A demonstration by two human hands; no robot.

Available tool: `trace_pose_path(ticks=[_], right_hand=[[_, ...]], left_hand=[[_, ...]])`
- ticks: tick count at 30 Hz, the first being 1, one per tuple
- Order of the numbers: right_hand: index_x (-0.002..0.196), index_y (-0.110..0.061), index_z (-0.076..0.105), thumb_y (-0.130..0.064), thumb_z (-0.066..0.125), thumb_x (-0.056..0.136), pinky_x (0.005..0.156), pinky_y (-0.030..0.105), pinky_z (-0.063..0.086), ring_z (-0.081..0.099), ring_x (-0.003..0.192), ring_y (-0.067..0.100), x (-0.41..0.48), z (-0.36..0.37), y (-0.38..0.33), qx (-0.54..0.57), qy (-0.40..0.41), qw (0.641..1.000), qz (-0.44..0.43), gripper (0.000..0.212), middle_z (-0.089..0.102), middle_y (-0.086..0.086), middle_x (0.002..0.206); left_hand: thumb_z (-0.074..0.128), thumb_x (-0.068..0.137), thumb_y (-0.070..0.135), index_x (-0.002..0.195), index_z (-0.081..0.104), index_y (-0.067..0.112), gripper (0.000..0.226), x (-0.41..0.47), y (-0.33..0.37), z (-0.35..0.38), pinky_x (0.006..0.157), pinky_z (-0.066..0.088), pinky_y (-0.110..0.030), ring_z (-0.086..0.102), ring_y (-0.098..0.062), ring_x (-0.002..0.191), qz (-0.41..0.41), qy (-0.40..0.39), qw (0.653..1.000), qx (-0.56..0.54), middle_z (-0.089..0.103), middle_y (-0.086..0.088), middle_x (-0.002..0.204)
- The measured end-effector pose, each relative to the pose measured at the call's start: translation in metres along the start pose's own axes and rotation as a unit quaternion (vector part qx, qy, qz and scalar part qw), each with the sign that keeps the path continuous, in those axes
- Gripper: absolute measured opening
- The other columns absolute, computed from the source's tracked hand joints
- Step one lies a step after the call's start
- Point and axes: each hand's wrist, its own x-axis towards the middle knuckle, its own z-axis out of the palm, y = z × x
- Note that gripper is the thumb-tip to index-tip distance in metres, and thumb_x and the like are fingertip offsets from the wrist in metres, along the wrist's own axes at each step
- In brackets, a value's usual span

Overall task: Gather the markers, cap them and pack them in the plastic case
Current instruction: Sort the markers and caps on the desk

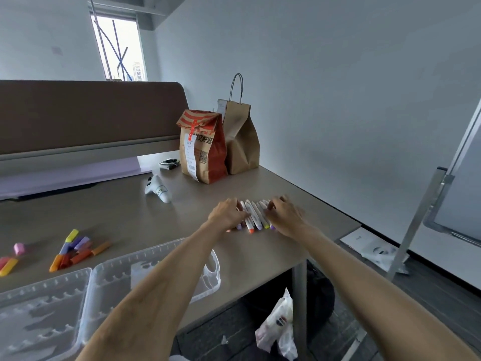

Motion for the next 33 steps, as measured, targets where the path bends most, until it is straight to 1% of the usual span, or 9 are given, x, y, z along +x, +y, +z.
trace_pose_path(ticks=[5, 7, 11, 18, 22, 26, 28, 30, 33], right_hand=[[0.122, -0.009, 0.053, -0.031, 0.037, 0.101, 0.095, 0.041, 0.041, 0.047, 0.119, 0.034, -0.003, -0.006, -0.008, -0.054, -0.017, 0.998, -0.005, 0.034, 0.048, 0.016, 0.126], [0.125, -0.012, 0.056, -0.027, 0.04, 0.098, 0.1, 0.04, 0.039, 0.042, 0.125, 0.034, -0.006, -0.01, -0.012, -0.07, -0.014, 0.997, -0.004, 0.034, 0.051, 0.015, 0.127], [0.125, -0.013, 0.061, -0.019, 0.05, 0.093, 0.1, 0.036, 0.039, 0.04, 0.126, 0.032, -0.012, -0.018, -0.036, -0.037, 0.064, 0.997, -0.019, 0.034, 0.053, 0.012, 0.129], [0.109, -0.001, 0.067, -0.004, 0.063, 0.083, 0.09, 0.044, 0.049, 0.054, 0.108, 0.035, -0.036, 0.017, -0.135, 0.089, 0.139, 0.955, -0.246, 0.027, 0.06, 0.014, 0.113], [0.101, -0.003, 0.069, -0.006, 0.058, 0.079, 0.081, 0.048, 0.053, 0.059, 0.098, 0.036, -0.044, 0.054, -0.211, 0.116, 0.095, 0.931, -0.333, 0.024, 0.061, 0.013, 0.102], [0.108, -0.01, 0.07, -0.01, 0.061, 0.082, 0.091, 0.049, 0.048, 0.058, 0.108, 0.032, -0.043, 0.084, -0.275, 0.129, 0.019, 0.915, -0.382, 0.027, 0.061, 0.01, 0.109], [0.111, -0.016, 0.071, -0.008, 0.066, 0.084, 0.095, 0.043, 0.046, 0.057, 0.111, 0.03, -0.038, 0.094, -0.299, 0.123, -0.032, 0.914, -0.386, 0.029, 0.062, 0.009, 0.112], [0.115, -0.023, 0.07, -0.006, 0.068, 0.082, 0.099, 0.035, 0.044, 0.057, 0.114, 0.025, -0.032, 0.098, -0.316, 0.087, -0.105, 0.915, -0.381, 0.038, 0.063, 0.007, 0.117], [0.118, -0.014, 0.068, 0.0, 0.074, 0.077, 0.089, 0.022, 0.046, 0.061, 0.103, 0.014, -0.019, 0.101, -0.33, 0.081, -0.174, 0.913, -0.36, 0.044, 0.068, 0.0, 0.108]], left_hand=[[0.065, 0.081, 0.031, 0.106, 0.055, 0.017, 0.03, -0.009, -0.01, -0.005, 0.074, 0.044, -0.03, 0.06, -0.026, 0.097, 0.041, 0.042, 0.998, -0.021, 0.062, -0.006, 0.11], [0.067, 0.082, 0.029, 0.11, 0.057, 0.014, 0.033, -0.017, -0.014, -0.013, 0.082, 0.043, -0.029, 0.057, -0.025, 0.105, 0.072, 0.062, 0.995, -0.024, 0.059, -0.008, 0.115], [0.063, 0.086, 0.025, 0.121, 0.055, 0.009, 0.039, -0.05, -0.027, -0.042, 0.094, 0.042, -0.03, 0.053, -0.024, 0.113, 0.096, 0.09, 0.991, -0.035, 0.054, -0.009, 0.125], [0.062, 0.089, 0.022, 0.116, 0.053, 0.013, 0.029, -0.14, -0.097, -0.104, 0.087, 0.049, -0.036, 0.058, -0.018, 0.102, 0.1, 0.19, 0.976, -0.043, 0.058, -0.003, 0.119], [0.063, 0.089, 0.02, 0.117, 0.055, 0.012, 0.03, -0.187, -0.146, -0.141, 0.083, 0.046, -0.028, 0.058, -0.015, 0.098, 0.053, 0.239, 0.969, -0.039, 0.058, -0.001, 0.116], [0.066, 0.088, 0.025, 0.109, 0.06, 0.014, 0.024, -0.219, -0.198, -0.162, 0.079, 0.036, -0.024, 0.06, -0.017, 0.092, -0.009, 0.273, 0.962, -0.01, 0.059, 0.004, 0.105], [0.066, 0.086, 0.02, 0.105, 0.061, 0.015, 0.02, -0.23, -0.225, -0.173, 0.08, 0.046, -0.032, 0.061, -0.022, 0.092, -0.03, 0.28, 0.96, -0.006, 0.061, 0.002, 0.103], [0.066, 0.085, 0.014, 0.107, 0.06, 0.012, 0.023, -0.237, -0.246, -0.182, 0.078, 0.049, -0.032, 0.061, -0.023, 0.092, -0.037, 0.28, 0.959, 0.012, 0.06, 0.002, 0.102], [0.069, 0.084, 0.021, 0.108, 0.06, 0.015, 0.027, -0.241, -0.269, -0.197, 0.076, 0.048, -0.031, 0.059, -0.017, 0.09, -0.048, 0.28, 0.958, 0.031, 0.059, 0.004, 0.1]])
